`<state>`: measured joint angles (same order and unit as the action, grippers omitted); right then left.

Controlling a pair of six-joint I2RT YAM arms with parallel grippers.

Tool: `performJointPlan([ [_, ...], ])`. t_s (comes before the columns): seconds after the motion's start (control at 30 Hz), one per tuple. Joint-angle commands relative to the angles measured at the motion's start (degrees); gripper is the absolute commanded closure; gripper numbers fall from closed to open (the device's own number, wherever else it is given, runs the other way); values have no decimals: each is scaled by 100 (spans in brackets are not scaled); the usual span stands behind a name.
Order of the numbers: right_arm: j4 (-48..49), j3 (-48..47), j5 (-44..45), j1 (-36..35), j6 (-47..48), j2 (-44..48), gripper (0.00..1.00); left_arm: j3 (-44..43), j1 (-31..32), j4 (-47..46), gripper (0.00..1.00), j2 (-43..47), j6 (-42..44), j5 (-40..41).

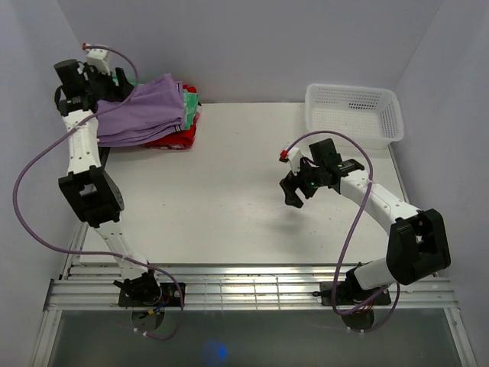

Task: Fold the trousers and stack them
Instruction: Neatly place the folded trousers to the corner

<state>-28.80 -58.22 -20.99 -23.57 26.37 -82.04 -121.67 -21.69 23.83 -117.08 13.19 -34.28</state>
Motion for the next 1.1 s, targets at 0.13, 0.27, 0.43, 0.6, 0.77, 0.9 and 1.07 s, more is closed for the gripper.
performJointPlan([
  [0.13,-47,196,7,98,61,364,10,389,1368,718,23,-289,-404,-580],
  [0.27,-65,284,60,151,79,461,10,196,1606,1149,29,-859,-396,-255],
  [0.43,-109,337,52,335,131,610,10,213,1651,1791,34,-1045,-203,-96],
  [0.6,-135,232,-36,494,105,672,10,-101,1651,1905,15,-738,-123,114],
  [0.77,-205,-224,-159,880,26,698,10,-1454,1651,2274,2,-711,-334,457],
  [0.9,-372,-603,-414,1503,26,777,10,-1484,1651,2616,2,-133,-344,546],
  [1.07,-696,-718,-774,2593,-88,918,10,548,1642,3294,2,1131,-44,790],
])
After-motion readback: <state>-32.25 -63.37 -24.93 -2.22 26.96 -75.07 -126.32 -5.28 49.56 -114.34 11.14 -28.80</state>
